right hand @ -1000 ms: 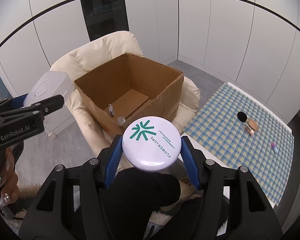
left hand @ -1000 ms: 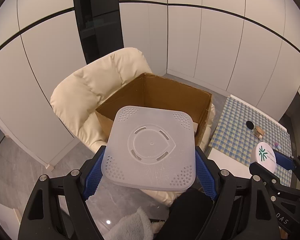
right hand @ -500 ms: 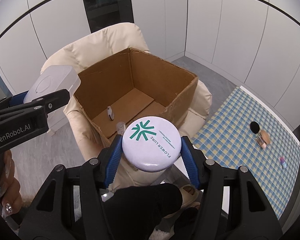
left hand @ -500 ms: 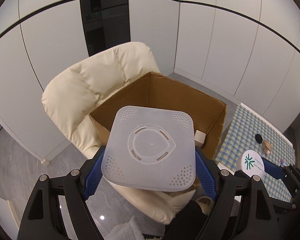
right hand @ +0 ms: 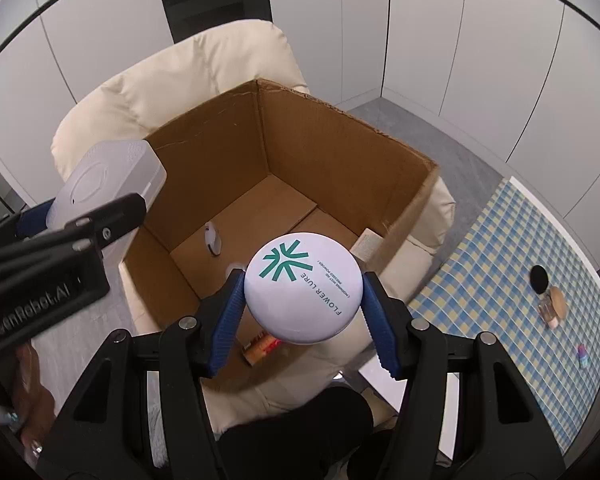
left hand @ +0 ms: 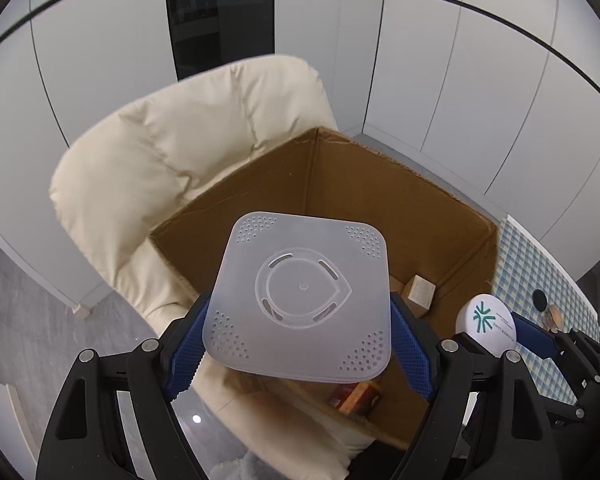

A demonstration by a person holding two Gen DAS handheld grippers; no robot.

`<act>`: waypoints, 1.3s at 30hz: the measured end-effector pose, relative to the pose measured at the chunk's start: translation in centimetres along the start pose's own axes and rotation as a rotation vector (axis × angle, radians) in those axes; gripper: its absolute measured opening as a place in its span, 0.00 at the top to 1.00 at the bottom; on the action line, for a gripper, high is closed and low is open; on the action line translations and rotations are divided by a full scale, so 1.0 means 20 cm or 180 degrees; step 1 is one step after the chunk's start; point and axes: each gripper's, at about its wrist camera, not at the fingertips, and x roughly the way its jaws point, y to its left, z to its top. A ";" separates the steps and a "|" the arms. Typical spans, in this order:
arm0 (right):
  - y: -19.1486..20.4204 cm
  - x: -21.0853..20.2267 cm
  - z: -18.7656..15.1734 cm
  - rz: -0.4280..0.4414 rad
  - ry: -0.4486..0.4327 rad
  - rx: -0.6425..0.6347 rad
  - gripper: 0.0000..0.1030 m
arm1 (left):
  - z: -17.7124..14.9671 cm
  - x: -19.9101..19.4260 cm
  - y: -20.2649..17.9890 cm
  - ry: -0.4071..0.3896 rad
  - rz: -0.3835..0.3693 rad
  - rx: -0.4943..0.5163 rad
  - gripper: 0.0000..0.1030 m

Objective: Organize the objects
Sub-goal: 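Lower the white compact with the right tool into the box while the left tool lowers the clear case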

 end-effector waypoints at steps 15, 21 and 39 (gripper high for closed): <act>0.03 0.37 0.22 0.0064 0.0119 -0.0178 0.42 | 0.10 0.36 0.05 0.0240 0.0036 -0.0170 0.20; 0.02 0.44 0.22 0.0096 0.0151 -0.0180 0.42 | 0.09 0.41 0.05 0.0288 0.0055 -0.0147 0.20; -0.05 0.29 0.24 0.0115 -0.0280 0.0027 0.09 | 0.10 0.26 0.06 -0.0129 0.0063 -0.0163 0.04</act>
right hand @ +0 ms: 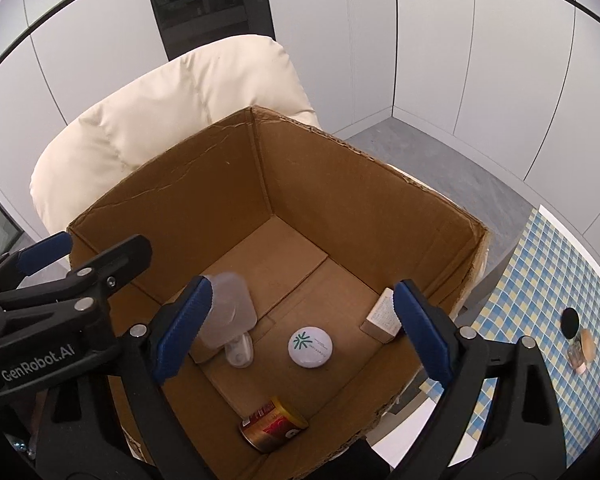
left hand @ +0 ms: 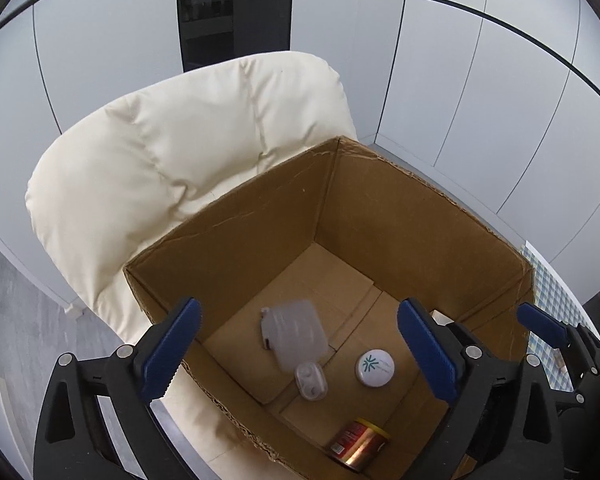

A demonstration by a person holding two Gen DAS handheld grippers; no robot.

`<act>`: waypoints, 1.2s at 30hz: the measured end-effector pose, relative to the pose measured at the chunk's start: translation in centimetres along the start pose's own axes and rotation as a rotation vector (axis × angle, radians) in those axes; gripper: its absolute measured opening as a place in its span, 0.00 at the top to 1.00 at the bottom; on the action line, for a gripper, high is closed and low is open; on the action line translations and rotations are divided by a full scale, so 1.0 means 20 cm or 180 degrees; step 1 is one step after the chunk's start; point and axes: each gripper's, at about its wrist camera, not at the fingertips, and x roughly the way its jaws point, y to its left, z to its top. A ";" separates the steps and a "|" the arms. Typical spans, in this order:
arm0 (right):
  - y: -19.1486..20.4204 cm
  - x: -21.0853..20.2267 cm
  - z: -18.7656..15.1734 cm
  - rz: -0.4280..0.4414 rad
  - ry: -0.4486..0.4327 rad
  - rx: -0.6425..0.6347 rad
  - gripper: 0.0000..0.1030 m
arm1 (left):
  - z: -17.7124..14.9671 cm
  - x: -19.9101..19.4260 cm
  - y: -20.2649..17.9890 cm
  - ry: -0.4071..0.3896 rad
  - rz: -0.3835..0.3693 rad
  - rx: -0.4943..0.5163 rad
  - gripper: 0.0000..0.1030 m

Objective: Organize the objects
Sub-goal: 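Open the right tool releasing the compact while the left tool releases the clear case, then withdraw both open tools from the box toward the checked cloth table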

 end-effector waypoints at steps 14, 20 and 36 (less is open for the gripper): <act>-0.01 0.02 0.00 0.0014 0.0077 0.0028 0.09 | -0.02 -0.02 -0.02 -0.0017 0.0082 0.0055 0.04; -0.02 0.00 -0.02 0.0009 0.0121 0.0041 0.09 | -0.04 -0.06 -0.02 -0.0027 0.0046 0.0048 0.04; 0.00 -0.27 -0.15 -0.0090 0.0127 0.0061 0.09 | -0.19 -0.37 0.00 -0.0012 -0.0010 0.0125 0.04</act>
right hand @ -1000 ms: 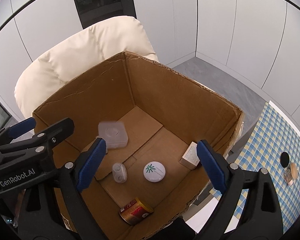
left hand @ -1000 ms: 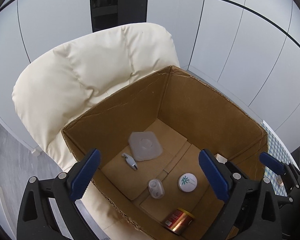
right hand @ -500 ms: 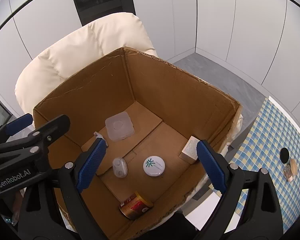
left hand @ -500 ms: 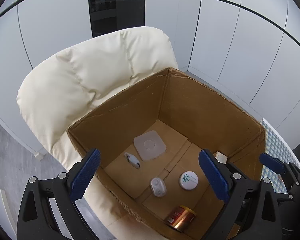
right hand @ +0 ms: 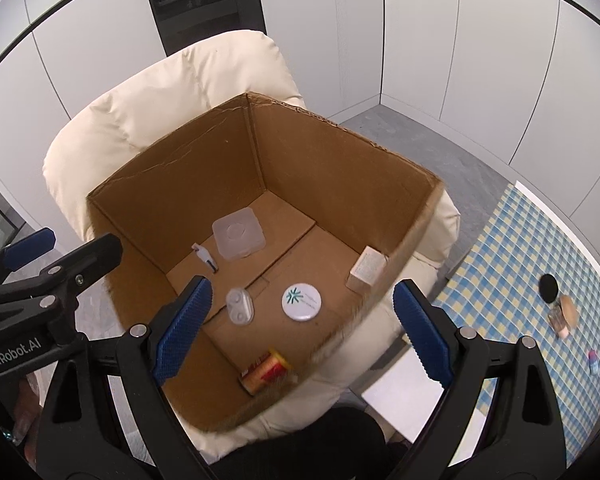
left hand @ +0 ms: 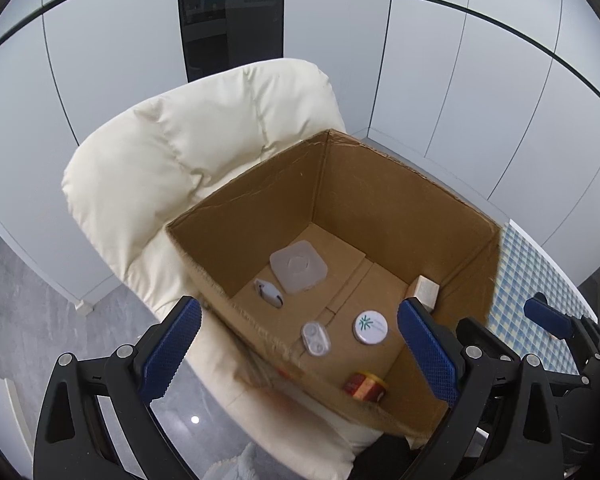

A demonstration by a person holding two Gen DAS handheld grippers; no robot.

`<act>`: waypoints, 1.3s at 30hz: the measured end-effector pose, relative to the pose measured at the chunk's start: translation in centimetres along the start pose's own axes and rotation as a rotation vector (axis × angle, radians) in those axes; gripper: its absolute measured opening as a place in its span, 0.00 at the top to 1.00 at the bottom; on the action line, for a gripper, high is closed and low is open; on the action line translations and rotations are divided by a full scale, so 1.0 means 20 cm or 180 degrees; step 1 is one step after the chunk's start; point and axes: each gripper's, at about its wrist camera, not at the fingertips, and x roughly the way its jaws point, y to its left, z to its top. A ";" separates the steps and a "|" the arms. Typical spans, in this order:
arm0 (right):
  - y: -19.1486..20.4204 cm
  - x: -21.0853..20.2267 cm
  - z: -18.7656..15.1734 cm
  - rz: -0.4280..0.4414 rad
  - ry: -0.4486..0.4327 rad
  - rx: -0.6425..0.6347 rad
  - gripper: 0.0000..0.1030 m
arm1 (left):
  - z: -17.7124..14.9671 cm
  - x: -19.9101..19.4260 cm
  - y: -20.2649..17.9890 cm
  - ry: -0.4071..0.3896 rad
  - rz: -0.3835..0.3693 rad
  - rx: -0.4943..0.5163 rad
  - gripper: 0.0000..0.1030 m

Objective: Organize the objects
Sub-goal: 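Withdraw both open tools from the box toward the checked cloth table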

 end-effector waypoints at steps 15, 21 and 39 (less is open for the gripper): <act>0.07 -0.38 -0.28 0.0012 -0.0043 0.0066 0.09 | -0.27 -0.28 0.08 0.0085 -0.0014 -0.0001 0.04; 0.10 -0.53 -0.41 0.0029 -0.0047 0.0101 0.09 | -0.38 -0.39 0.08 0.0075 0.0048 0.0053 0.04; 0.08 -0.92 -0.73 -0.0053 -0.0147 0.0264 0.09 | -0.54 -0.71 -0.07 -0.0063 -0.0163 0.0259 0.04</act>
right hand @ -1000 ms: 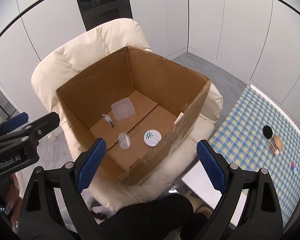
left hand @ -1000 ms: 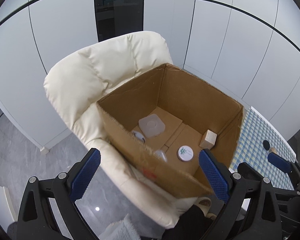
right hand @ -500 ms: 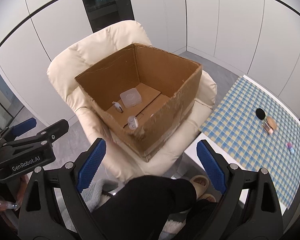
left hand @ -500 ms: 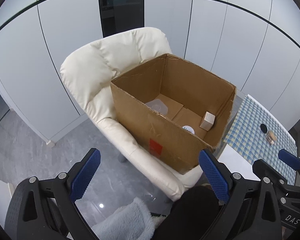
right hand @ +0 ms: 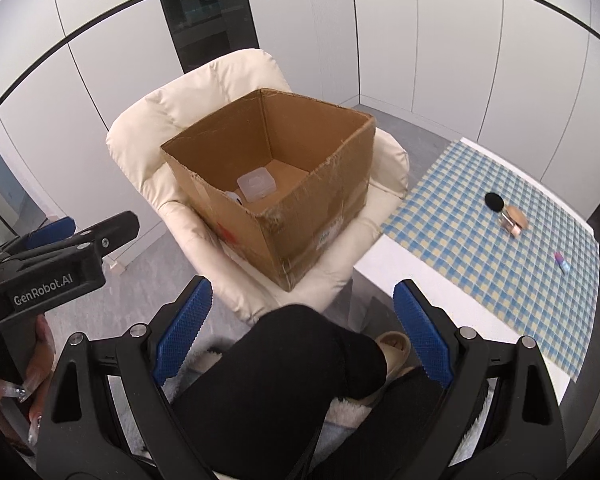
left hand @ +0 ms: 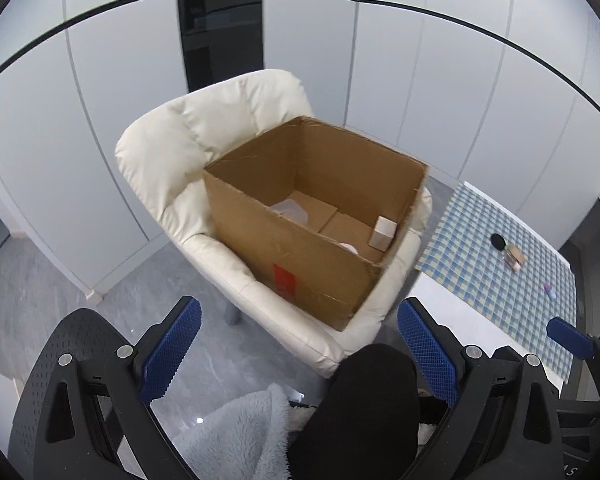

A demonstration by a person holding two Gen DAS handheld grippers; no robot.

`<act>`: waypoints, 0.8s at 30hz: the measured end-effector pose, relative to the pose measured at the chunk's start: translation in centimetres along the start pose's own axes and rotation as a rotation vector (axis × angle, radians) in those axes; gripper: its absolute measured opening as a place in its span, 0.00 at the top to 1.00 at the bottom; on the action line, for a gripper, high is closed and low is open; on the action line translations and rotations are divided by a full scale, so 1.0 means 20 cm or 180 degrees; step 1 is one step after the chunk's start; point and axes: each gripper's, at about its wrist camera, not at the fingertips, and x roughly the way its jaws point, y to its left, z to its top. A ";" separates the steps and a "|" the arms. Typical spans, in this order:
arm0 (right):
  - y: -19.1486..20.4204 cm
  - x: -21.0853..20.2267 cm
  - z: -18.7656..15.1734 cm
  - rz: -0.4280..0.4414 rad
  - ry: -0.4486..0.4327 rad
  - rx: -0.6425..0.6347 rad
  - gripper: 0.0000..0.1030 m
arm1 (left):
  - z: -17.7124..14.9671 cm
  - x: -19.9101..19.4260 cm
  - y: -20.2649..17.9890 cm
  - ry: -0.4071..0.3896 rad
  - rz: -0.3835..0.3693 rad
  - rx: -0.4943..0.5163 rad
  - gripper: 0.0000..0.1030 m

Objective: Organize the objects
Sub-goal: 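Withdraw both open tools from the box toward the checked cloth table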

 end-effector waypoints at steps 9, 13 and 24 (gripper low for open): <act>-0.09 -0.08 -0.02 -0.0066 -0.0087 0.0161 0.09 | 0.00 -0.01 -0.05 0.0036 -0.0100 0.0044 0.04; -0.11 -0.08 -0.03 -0.0062 -0.0084 0.0198 0.09 | -0.01 0.01 -0.07 0.0065 -0.0111 0.0102 0.04; -0.20 -0.03 -0.08 -0.0119 -0.0030 0.0374 0.09 | 0.00 0.14 -0.17 0.0212 -0.0159 0.0327 0.04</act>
